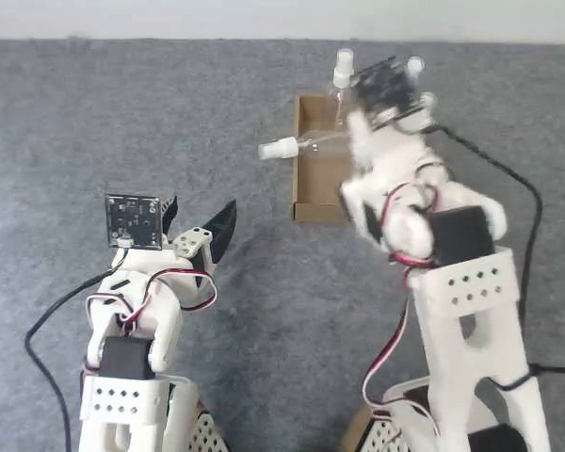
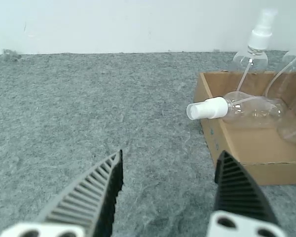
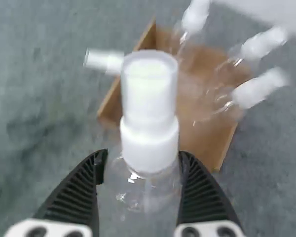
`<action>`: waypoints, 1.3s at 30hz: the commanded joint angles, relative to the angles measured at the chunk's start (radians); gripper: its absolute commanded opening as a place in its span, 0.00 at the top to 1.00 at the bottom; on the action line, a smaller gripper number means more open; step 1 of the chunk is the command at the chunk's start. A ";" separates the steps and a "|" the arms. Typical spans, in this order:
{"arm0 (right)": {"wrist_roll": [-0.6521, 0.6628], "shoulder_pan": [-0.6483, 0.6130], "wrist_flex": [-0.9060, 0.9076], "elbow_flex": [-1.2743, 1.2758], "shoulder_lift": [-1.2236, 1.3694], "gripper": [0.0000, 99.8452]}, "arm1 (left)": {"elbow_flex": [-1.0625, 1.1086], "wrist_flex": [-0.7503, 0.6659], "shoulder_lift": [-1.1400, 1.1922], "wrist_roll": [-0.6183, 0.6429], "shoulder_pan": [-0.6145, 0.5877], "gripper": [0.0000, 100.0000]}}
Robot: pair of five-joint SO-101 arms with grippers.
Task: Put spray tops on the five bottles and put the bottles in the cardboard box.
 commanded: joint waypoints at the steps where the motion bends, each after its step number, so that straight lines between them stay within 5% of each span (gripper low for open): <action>1: 0.058 -0.113 0.119 -0.011 -0.033 0.99 | -0.012 -0.026 -0.014 0.002 -0.002 0.72; 4: 0.034 -0.228 0.074 0.080 -0.022 0.99 | -0.061 -0.008 -0.009 -0.005 -0.051 0.72; 8: -0.083 -0.360 -0.122 0.227 -0.022 0.99 | -0.142 0.091 -0.006 -0.130 -0.298 0.72; 12: -0.172 -0.447 -0.507 0.397 -0.021 0.99 | -0.163 0.064 -0.005 -0.203 -0.551 0.72; 16: -0.173 -0.478 -0.860 0.522 -0.019 0.99 | -0.173 0.017 0.069 -0.281 -0.663 0.72; 20: -0.173 -0.460 -1.050 0.534 0.067 0.99 | -0.239 -0.006 0.302 -0.328 -0.681 0.72; 27: -0.115 -0.404 -1.224 0.368 0.423 0.99 | -0.421 0.252 0.634 -0.356 -0.632 0.72; 33: -0.100 -0.375 -1.231 0.115 0.713 0.99 | -0.323 0.287 0.580 -0.358 -0.480 0.72; 39: -0.098 -0.377 -1.231 0.017 0.854 0.99 | -0.232 0.285 0.446 -0.241 -0.471 0.72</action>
